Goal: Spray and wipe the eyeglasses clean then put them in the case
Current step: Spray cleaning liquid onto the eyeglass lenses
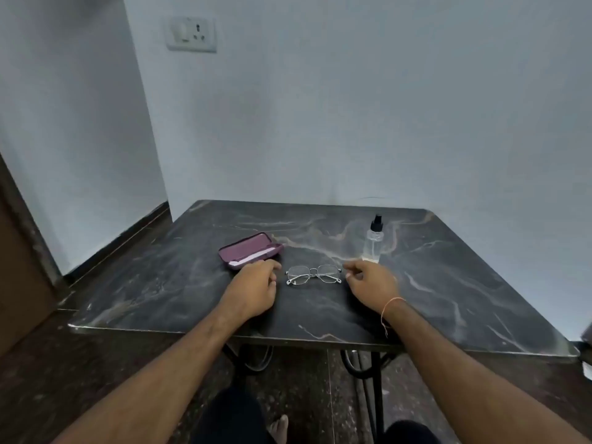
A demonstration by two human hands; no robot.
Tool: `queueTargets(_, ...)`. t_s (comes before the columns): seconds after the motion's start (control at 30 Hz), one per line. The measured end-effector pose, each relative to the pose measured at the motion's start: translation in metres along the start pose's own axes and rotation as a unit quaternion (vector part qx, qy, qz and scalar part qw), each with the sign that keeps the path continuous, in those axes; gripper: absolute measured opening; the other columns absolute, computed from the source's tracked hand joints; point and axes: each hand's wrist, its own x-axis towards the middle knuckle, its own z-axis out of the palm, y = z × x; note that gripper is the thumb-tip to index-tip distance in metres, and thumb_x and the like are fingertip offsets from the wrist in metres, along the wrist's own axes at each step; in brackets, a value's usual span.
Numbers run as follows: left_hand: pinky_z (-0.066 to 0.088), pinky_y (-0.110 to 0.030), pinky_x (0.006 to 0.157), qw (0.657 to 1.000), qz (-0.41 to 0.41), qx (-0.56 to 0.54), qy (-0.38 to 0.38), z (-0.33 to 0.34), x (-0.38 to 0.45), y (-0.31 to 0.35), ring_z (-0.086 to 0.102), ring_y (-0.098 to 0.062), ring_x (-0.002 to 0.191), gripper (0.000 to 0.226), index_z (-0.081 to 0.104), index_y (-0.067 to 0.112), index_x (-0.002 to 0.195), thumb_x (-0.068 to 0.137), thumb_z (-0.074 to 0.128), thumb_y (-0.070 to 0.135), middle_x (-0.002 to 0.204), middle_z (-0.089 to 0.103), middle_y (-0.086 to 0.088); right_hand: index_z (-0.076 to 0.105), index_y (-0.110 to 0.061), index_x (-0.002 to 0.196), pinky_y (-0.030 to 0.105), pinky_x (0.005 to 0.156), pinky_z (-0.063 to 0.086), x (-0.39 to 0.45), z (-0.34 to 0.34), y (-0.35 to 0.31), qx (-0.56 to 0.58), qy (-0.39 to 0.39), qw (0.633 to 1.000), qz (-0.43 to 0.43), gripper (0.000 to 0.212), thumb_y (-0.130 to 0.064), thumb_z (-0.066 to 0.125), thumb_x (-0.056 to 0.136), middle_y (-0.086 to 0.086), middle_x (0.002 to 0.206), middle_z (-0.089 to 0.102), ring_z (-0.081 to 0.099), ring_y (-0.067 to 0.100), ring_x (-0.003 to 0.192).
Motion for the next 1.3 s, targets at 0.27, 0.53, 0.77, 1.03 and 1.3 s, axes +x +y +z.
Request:
queueTargets(0.27, 0.055, -0.030, 0.089, 1.000, 0.008, -0.006, 0.020, 0.022, 0.019, 0.003, 0.070, -0.011, 0.105, 0.021, 0.078, 0.034, 0.117, 0.103, 0.062, 0.030, 0.110, 0.074, 0.015, 0.075, -0.054, 0.086, 0.036, 0.103, 0.050, 0.021, 0.005, 0.012, 0.047, -0.035, 0.998, 0.000, 0.007, -0.047, 0.077, 0.088, -0.038, 0.083, 0.071, 0.066, -0.009, 0.090)
queueTargets(0.53, 0.039, -0.012, 0.062, 0.976, 0.021, -0.208, 0.060, 0.029, 0.015, -0.001, 0.058, 0.008, 0.063, 0.009, 0.080, 0.030, 0.106, 0.105, 0.071, 0.027, 0.078, 0.070, 0.029, 0.084, -0.034, 0.097, 0.030, 0.075, 0.053, 0.018, 0.012, 0.025, 0.300, -0.037, 0.953, -0.031, 0.014, -0.040, 0.087, 0.085, -0.013, 0.070, 0.070, 0.057, 0.005, 0.067)
queueTargets(0.77, 0.054, -0.016, 0.070, 0.912, -0.006, -0.405, 0.065, 0.021, 0.027, 0.007, 0.066, -0.005, 0.074, 0.018, 0.083, 0.035, 0.106, 0.103, 0.075, 0.019, 0.093, 0.082, 0.018, 0.086, -0.026, 0.097, 0.033, 0.076, 0.049, 0.007, -0.002, 0.006, 0.428, -0.021, 0.902, -0.047, 0.015, -0.036, 0.081, 0.087, 0.011, 0.079, 0.072, 0.058, 0.019, 0.076)
queueTargets(1.03, 0.058, -0.027, 0.071, 0.860, -0.048, -0.506, 0.044, 0.023, 0.059, 0.028, 0.074, -0.011, 0.081, 0.023, 0.082, 0.032, 0.114, 0.105, 0.070, 0.015, 0.116, 0.084, 0.012, 0.085, -0.020, 0.104, 0.020, 0.059, 0.046, 0.034, 0.008, -0.011, 0.527, -0.009, 0.850, 0.001, 0.016, -0.025, 0.079, 0.090, 0.009, 0.084, 0.070, 0.053, 0.016, 0.068)
queueTargets(1.3, 0.059, -0.026, 0.071, 0.911, 0.016, -0.412, 0.007, 0.037, 0.060, 0.022, 0.077, -0.012, 0.081, 0.030, 0.075, 0.030, 0.131, 0.112, 0.056, 0.017, 0.124, 0.081, 0.017, 0.086, -0.020, 0.104, 0.025, 0.062, 0.045, 0.044, 0.014, 0.001, 0.504, -0.023, 0.863, -0.030, 0.028, -0.042, 0.077, 0.090, 0.031, 0.093, 0.072, 0.055, 0.017, 0.069)
